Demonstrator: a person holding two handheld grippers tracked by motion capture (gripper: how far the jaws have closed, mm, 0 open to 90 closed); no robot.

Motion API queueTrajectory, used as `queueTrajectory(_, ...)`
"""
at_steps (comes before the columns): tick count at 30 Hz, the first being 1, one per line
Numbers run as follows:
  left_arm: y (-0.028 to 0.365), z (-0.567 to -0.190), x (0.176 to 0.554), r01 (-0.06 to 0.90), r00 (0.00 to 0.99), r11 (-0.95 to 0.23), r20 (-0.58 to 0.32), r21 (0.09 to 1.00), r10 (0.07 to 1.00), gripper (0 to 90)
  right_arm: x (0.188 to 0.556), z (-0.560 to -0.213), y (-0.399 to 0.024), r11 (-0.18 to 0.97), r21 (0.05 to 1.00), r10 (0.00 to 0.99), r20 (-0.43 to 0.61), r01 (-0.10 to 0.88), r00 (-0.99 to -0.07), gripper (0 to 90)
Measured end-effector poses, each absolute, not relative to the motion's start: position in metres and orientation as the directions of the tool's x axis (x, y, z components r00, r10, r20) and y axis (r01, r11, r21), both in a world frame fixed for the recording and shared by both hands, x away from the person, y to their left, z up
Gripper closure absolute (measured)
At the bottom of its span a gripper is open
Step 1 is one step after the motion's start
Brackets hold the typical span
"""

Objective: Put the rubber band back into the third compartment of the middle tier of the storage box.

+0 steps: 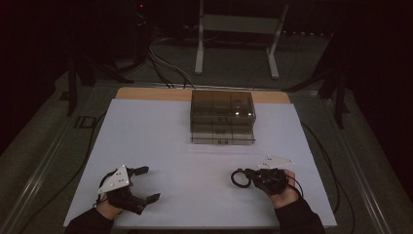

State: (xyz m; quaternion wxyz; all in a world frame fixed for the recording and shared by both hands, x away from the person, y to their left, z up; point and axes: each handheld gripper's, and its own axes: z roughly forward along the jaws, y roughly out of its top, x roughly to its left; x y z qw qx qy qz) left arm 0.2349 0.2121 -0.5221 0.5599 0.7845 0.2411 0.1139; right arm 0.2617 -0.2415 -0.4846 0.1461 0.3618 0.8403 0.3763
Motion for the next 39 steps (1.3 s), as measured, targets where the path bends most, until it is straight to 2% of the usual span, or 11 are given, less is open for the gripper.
queueTrajectory(39, 0.212, -0.522, 0.234, 0.249, 0.861, -0.262, -0.089, 0.932, 0.501, 0.3, 0.289, -0.445, -0.239, 0.447, 0.769, 0.718, -0.003, 0.458, -0.696, 87.4)
